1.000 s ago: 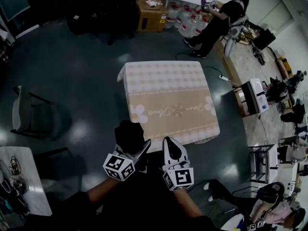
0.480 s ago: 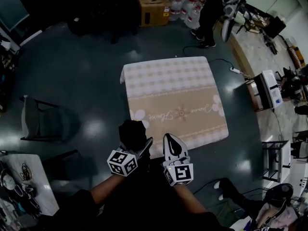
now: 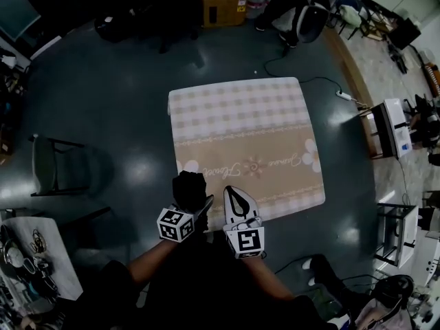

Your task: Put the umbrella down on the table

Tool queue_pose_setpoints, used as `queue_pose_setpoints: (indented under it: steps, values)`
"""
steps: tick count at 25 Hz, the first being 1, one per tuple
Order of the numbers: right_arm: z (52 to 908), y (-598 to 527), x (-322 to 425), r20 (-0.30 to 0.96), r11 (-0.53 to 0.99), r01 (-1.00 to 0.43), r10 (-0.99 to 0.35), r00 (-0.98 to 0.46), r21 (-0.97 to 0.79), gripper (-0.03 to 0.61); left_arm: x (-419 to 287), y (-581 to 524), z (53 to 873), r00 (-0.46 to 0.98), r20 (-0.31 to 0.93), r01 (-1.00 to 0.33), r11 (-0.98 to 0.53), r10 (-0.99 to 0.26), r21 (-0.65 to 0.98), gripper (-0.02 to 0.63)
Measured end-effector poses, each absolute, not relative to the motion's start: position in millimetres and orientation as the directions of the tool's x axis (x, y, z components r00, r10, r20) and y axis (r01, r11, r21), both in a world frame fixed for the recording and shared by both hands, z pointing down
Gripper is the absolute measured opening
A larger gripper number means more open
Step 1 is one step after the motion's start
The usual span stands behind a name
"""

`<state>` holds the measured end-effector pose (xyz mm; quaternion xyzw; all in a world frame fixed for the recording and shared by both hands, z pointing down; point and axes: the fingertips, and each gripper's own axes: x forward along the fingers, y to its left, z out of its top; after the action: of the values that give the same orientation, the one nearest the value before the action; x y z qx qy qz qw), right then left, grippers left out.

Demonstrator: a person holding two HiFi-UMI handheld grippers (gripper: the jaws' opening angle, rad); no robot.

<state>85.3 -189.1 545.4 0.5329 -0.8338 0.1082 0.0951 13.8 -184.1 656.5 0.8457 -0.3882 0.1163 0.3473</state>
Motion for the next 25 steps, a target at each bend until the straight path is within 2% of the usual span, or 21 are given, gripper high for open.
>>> queue_pose_setpoints:
  steps: [12,19,25]
  values:
    - [600.6,-225.1,103.7,0.357,0.451,-0.881,-0.807,-0.471,-0.143,0.017,34.1,-208.7,748.4,0.549,0.664,-0.836,-0.328,-0.508,0.441,0.377]
    - [617.6,-223.7,37.5,0.394,0.468,-0.871,-0.779,-0.488,-0.152,0.017,-36.9,-211.6,792.4,0.478,0.754,-0.878,-0.273,-0.451,0.393,0.377]
    - [625.0,-236.3,91.2,0.411,0.466,-0.864,-0.761,-0.502,-0.192,0.017,8.8,-220.0,820.9,0.474,0.779,-0.881,-0.228,-0.411,0.415,0.377]
